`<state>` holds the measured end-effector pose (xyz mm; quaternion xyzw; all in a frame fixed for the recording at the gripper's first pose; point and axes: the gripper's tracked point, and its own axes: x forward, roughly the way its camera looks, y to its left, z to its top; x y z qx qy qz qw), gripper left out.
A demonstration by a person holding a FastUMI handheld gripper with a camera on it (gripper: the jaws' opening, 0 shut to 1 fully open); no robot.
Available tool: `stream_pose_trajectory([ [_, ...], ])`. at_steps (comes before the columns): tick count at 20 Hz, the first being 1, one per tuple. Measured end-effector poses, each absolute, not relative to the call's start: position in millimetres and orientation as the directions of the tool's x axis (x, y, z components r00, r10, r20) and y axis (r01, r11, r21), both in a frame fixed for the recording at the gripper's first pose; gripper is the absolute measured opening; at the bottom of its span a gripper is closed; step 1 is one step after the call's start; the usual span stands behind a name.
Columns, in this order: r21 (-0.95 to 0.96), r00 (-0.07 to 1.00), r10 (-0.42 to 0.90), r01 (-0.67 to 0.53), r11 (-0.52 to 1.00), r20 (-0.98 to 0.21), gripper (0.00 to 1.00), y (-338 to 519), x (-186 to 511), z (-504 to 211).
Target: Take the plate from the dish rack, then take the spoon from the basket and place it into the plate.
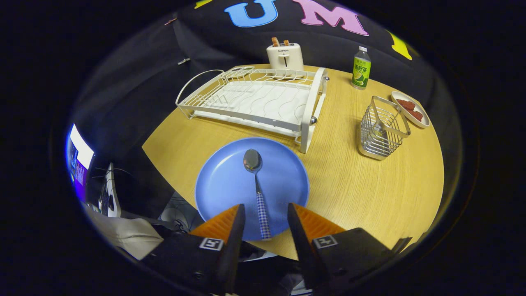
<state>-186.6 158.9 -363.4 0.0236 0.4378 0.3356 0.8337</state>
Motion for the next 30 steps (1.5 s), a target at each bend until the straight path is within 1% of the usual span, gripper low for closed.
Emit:
stream_pose_trajectory([
  [1, 0.331, 0.393, 0.577, -0.536, 0.777, -0.716, 0.77, 158, -186, -363],
  [2, 0.335, 0.39, 0.58, -0.537, 0.774, -0.715, 1.0, 160, -187, -363],
  [8, 0.321, 0.407, 0.578, -0.543, 0.776, -0.708, 0.99, 160, -187, -356],
  [12, 0.319, 0.437, 0.582, -0.538, 0.78, -0.685, 0.99, 159, -177, -341],
  [20, 0.28, 0.563, 0.589, -0.541, 0.793, -0.58, 0.99, 146, -132, -268],
  [24, 0.252, 0.657, 0.565, -0.514, 0.82, -0.499, 0.99, 127, -100, -217],
  [30, 0.179, 0.781, 0.481, -0.449, 0.876, -0.399, 0.99, 85, -58, -155],
])
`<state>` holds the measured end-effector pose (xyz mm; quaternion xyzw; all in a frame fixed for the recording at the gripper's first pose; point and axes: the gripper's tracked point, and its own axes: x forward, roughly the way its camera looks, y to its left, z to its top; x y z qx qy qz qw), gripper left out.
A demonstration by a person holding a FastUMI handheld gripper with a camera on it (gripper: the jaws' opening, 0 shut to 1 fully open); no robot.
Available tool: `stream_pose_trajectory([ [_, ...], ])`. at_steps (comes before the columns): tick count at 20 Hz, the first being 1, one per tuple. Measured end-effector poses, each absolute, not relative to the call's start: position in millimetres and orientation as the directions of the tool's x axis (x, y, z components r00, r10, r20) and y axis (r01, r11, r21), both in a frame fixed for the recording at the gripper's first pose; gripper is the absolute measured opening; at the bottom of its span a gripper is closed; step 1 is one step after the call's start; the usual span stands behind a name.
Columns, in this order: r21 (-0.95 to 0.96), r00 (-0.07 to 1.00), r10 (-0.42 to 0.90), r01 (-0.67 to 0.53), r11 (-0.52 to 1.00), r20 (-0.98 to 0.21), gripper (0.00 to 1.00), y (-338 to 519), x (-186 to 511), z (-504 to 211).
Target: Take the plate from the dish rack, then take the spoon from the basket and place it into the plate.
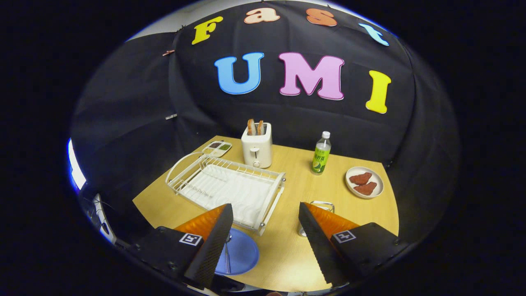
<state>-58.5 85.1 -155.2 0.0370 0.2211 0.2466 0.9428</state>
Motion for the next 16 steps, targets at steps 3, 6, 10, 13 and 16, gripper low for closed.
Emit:
stream_pose_trajectory([
  [3, 0.125, 0.838, 0.412, -0.394, 0.911, -0.357, 0.99, 61, -47, -131],
  [6, 0.076, 0.88, 0.352, -0.346, 0.935, -0.319, 0.99, 43, -42, -112],
  [10, 0.012, 0.931, 0.284, -0.289, 0.957, -0.23, 0.98, 28, -38, -81],
  [13, -0.038, 0.959, 0.235, -0.244, 0.969, -0.16, 0.98, 21, -38, -59],
  [16, -0.012, 0.975, 0.206, -0.208, 0.978, -0.089, 0.98, 16, -38, -33],
])
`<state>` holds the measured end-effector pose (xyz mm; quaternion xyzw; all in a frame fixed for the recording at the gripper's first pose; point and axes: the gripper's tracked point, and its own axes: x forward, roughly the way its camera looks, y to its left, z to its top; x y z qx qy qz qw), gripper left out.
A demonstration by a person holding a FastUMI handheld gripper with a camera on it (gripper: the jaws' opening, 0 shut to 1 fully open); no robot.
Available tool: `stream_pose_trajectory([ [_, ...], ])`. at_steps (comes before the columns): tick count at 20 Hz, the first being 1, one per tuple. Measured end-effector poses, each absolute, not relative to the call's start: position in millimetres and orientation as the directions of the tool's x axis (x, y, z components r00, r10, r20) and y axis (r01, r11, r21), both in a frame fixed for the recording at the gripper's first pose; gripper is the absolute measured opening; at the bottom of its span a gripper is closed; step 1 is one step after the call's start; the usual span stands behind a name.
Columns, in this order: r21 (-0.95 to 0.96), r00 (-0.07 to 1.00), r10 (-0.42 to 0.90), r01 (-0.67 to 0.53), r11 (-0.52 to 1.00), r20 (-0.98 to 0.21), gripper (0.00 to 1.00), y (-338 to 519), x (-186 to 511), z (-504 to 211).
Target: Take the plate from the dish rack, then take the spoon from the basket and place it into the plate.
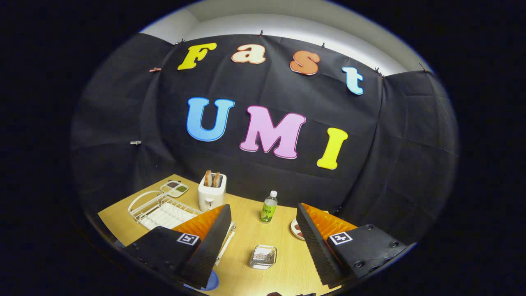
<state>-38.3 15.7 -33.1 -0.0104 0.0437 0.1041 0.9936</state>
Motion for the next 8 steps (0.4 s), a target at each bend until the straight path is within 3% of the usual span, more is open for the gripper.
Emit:
stream_pose_trajectory([
  [8, -0.005, 0.978, 0.202, -0.203, 0.979, -0.059, 0.98, 18.0, -36.3, -23.3],
])
